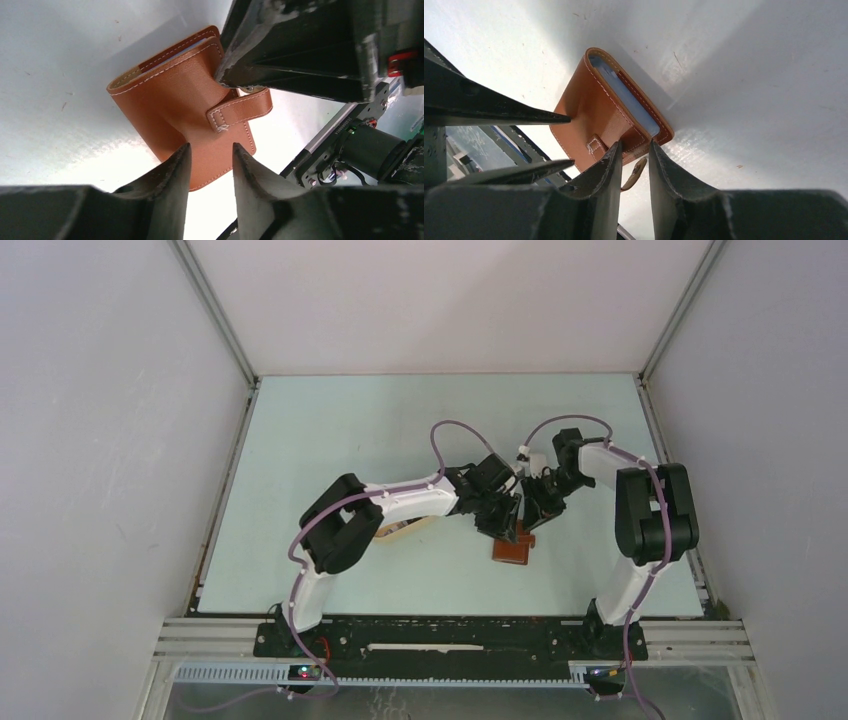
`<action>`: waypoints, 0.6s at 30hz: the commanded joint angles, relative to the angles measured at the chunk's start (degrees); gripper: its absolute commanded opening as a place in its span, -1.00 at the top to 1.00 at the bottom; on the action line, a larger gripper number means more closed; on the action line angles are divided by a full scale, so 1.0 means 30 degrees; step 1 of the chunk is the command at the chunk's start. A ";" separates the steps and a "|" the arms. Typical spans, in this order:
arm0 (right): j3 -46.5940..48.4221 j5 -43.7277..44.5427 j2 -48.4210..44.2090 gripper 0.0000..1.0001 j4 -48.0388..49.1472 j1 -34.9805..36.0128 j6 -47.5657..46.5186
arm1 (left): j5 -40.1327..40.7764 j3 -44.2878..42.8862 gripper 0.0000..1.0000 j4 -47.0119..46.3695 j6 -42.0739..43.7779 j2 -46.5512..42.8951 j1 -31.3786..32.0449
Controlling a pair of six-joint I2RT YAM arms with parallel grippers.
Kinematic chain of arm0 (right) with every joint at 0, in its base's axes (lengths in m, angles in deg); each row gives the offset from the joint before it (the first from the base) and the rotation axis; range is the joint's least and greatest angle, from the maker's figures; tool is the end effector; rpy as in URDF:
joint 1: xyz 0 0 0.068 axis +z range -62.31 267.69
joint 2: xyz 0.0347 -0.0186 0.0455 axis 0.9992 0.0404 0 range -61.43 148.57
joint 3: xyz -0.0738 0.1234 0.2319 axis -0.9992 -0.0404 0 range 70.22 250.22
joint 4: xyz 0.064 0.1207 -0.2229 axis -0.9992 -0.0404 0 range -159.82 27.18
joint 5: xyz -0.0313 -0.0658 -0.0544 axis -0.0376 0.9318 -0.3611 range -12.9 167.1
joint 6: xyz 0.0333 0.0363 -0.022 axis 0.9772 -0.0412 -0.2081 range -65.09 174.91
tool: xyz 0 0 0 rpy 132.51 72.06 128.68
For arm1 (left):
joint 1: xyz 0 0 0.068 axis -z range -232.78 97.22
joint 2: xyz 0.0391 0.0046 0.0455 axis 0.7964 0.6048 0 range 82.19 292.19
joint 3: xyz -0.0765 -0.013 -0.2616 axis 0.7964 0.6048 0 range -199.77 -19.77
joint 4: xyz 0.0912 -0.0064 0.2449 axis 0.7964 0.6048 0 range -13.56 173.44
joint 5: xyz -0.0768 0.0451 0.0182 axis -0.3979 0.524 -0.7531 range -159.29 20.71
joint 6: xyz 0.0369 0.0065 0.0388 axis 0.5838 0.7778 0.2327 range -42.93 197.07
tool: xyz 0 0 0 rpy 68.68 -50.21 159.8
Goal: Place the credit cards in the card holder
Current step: Close the card holder at the center of the board.
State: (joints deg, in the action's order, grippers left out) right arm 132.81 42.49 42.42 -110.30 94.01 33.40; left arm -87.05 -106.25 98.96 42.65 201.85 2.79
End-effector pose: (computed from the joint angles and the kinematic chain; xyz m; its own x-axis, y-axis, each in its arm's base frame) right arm 0.3050 0.0543 0.1501 -0.8867 -0.4019 -0.2286 -0.4602 0.7193 0.5203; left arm 0.2450 -0.3768 0.1699 -0.8842 0.3380 -0.3225 0.4643 0.7123 -0.5264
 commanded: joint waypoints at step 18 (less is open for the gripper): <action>-0.0003 0.4308 0.0450 0.40 -0.0019 0.1547 -0.0616 | -0.2191 0.5361 -0.41 -0.5559 -0.3744 -0.2593 -0.1676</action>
State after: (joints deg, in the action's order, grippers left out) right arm 133.90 47.89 42.20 -111.40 98.30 33.42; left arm -87.92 -90.25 86.88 34.96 192.10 -2.81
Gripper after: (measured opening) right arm 0.309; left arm 0.703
